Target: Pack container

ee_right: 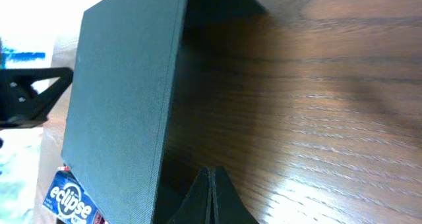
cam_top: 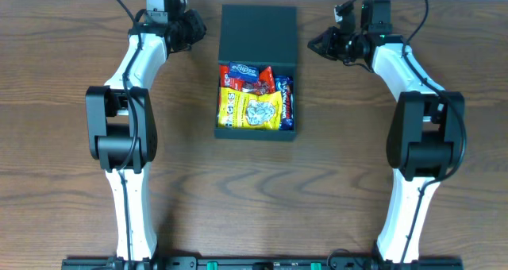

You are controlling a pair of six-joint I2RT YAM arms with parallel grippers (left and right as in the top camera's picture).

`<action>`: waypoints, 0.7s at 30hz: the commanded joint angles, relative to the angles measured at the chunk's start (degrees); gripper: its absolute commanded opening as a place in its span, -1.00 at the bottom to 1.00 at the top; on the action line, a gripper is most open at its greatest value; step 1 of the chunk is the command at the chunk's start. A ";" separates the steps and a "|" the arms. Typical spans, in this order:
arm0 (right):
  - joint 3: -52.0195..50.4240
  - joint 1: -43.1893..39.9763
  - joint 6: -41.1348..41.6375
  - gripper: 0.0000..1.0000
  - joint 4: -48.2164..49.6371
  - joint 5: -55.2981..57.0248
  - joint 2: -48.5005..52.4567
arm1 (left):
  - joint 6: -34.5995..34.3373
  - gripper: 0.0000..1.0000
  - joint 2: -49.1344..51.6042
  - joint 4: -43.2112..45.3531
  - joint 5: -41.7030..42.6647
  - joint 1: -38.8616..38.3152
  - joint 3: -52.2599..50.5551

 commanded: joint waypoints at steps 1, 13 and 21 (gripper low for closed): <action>0.52 0.72 1.03 -0.97 1.49 -3.56 1.97 | -1.73 -0.88 1.27 -0.35 2.78 0.02 2.01; 0.50 2.69 1.40 -0.97 4.72 -3.96 3.39 | -2.60 -0.88 2.32 -2.93 4.33 -1.31 2.01; 0.50 2.69 1.40 -0.97 4.74 -3.41 3.52 | -2.64 -0.88 2.71 -3.45 5.77 -2.45 2.01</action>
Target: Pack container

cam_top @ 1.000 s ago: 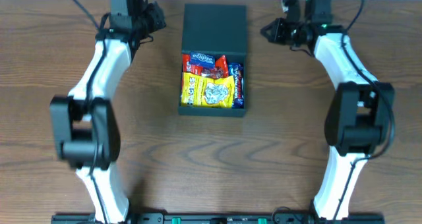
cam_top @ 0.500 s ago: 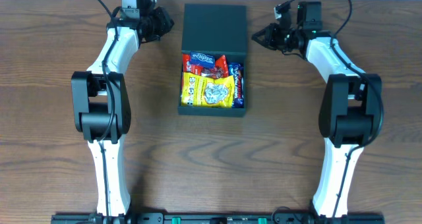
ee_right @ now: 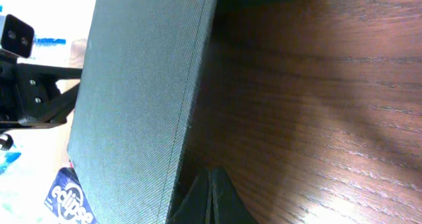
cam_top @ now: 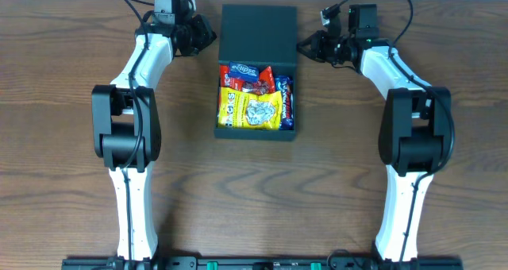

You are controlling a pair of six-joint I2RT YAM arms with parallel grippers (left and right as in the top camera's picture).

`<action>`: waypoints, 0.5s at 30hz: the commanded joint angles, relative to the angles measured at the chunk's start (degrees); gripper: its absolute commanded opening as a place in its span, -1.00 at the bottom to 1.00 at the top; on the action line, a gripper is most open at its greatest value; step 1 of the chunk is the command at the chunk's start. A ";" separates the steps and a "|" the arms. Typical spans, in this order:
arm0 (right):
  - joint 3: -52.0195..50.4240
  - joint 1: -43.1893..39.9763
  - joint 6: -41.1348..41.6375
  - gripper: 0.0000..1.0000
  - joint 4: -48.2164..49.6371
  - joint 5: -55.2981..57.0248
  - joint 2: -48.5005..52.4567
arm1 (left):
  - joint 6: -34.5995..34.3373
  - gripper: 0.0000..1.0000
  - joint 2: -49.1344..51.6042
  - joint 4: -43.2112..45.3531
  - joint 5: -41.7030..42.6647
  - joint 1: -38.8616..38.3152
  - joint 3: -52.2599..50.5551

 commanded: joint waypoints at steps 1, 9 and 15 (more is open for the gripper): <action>0.50 0.39 0.31 -0.97 0.17 -0.28 0.68 | -0.02 -0.88 1.68 0.04 1.25 -1.20 1.42; 0.50 0.42 -3.10 -0.97 4.66 -9.11 0.74 | 0.83 -0.88 1.68 0.48 5.14 -2.91 1.42; 1.66 0.11 -4.24 -0.98 9.90 -17.53 0.72 | 5.29 -0.88 1.40 1.07 11.41 -1.73 2.82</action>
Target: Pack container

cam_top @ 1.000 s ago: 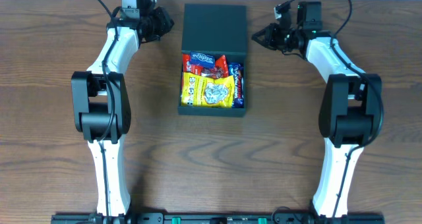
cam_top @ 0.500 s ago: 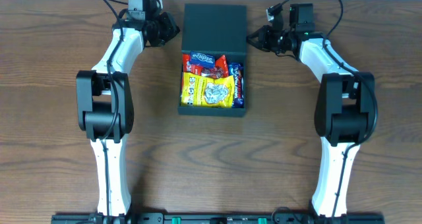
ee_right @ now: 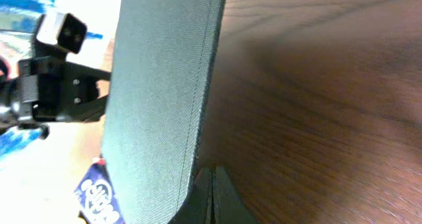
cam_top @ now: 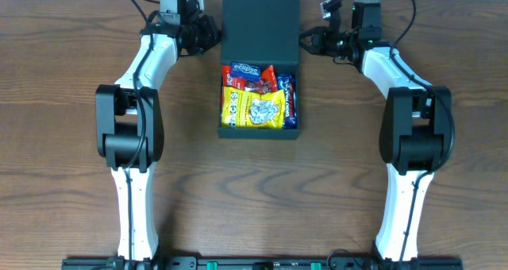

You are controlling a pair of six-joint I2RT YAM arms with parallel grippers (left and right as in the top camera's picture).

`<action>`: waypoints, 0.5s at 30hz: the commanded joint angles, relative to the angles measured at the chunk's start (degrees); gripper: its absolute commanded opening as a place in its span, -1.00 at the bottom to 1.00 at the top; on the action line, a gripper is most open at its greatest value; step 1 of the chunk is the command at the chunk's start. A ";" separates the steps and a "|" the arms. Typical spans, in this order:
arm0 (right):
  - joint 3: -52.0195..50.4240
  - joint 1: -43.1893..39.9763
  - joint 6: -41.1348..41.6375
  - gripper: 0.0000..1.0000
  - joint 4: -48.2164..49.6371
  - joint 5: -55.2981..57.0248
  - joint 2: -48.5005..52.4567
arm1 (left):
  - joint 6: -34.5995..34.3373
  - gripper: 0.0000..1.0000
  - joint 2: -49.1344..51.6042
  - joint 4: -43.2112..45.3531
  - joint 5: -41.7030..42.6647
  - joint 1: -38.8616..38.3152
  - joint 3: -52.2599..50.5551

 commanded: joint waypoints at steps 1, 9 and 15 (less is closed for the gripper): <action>2.19 0.85 -2.71 -0.97 0.70 -10.23 -0.07 | 3.85 -0.88 1.31 0.02 7.15 -0.50 3.37; 6.88 0.85 -5.57 -0.97 -4.04 -13.70 -0.17 | 8.57 -0.88 -0.09 -3.93 9.84 0.35 10.64; 12.09 0.96 -20.59 -0.97 -25.09 -9.53 -1.20 | 17.03 -0.88 -4.63 -10.71 9.77 0.35 10.93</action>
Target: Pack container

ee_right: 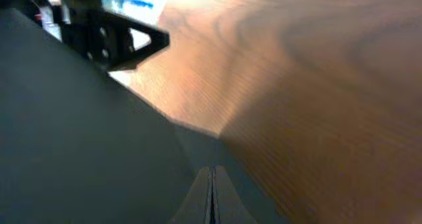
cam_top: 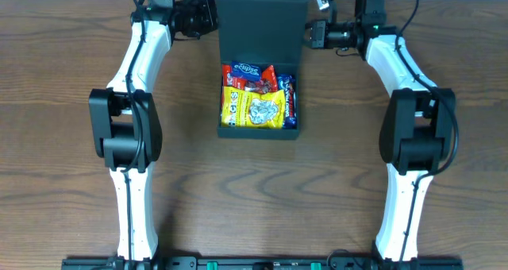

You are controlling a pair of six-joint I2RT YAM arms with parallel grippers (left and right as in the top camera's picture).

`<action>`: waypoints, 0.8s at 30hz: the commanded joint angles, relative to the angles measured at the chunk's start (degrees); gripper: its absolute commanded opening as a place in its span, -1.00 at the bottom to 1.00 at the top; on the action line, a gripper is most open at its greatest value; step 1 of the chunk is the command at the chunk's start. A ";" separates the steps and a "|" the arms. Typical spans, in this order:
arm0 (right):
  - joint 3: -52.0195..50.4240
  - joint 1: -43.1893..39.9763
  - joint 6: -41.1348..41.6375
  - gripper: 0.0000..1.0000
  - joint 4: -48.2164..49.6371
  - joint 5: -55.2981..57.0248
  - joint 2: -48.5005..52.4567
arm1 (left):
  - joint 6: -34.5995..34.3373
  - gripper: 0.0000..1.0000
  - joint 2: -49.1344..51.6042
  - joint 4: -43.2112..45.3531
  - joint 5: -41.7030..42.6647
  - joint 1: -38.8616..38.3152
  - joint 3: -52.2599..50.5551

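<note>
A black box [cam_top: 259, 133] lies open at mid-table, filled with snacks: a yellow bag [cam_top: 252, 107], a blue Eclipse pack [cam_top: 244, 69] and other wrappers. Its hinged lid [cam_top: 262, 20] stands raised and tilted at the back. My right gripper [cam_top: 309, 33] is shut, its tip against the lid's right edge. In the right wrist view the joined fingertips [ee_right: 212, 170] touch the dark lid [ee_right: 79, 138]. My left gripper [cam_top: 208, 20] sits at the lid's left edge; from the right wrist view it [ee_right: 161, 39] ends in one point and looks shut.
Brown wooden table [cam_top: 63, 143] lies all around the box. Both arms reach in from the front edge along the left and right sides. Cables hang over the table's back edge behind the lid.
The lid has risen from nearly flat to steeply tilted. Both grippers have moved farther back and higher at its two sides, still shut.
At first the lid lay flat behind the box with both grippers some way off its sides. Then they stood closer to its edges. Half a second ago they touched the edges with the lid slightly up, and now it stands raised between them.
</note>
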 commanded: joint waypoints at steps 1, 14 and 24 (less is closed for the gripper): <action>2.73 0.90 -12.68 -0.97 -8.79 2.38 -1.64 | 7.56 -0.88 -4.70 -3.10 1.27 -0.22 1.03; 4.20 0.72 -31.28 -0.98 -30.84 17.38 -8.83 | 18.62 -0.88 -12.04 -17.86 -5.14 1.44 1.03; 4.20 -1.16 -22.49 -0.98 -31.06 24.00 -12.41 | 20.11 -0.88 -13.51 -27.19 -7.82 2.03 1.03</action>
